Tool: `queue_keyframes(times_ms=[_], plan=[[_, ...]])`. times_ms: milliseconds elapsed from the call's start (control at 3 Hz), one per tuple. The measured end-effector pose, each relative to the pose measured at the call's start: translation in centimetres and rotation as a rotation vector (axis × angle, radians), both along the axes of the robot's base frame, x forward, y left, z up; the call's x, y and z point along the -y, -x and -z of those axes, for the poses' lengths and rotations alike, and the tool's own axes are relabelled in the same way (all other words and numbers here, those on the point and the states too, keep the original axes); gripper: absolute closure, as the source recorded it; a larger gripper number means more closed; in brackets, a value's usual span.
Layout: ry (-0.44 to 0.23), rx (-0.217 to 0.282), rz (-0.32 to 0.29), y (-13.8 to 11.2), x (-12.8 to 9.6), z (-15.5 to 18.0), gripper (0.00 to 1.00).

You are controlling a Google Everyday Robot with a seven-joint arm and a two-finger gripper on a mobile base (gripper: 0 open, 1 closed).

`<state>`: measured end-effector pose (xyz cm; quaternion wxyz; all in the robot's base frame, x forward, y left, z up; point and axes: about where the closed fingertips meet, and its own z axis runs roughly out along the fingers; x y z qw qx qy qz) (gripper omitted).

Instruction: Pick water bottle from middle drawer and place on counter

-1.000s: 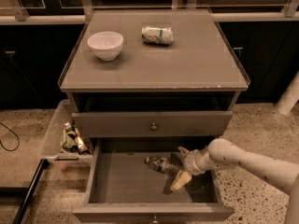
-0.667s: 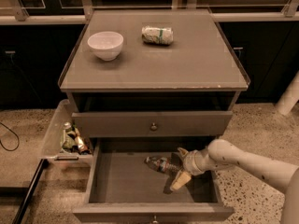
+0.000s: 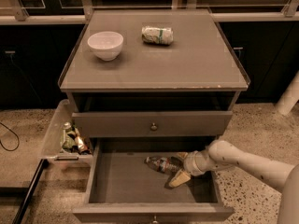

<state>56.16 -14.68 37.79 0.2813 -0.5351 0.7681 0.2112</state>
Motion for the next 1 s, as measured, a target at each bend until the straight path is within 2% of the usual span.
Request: queue_keyframes(times_ms=[1000], plan=[[0.0,0.0,0.0,0.0,-0.01,0.01,0.89]])
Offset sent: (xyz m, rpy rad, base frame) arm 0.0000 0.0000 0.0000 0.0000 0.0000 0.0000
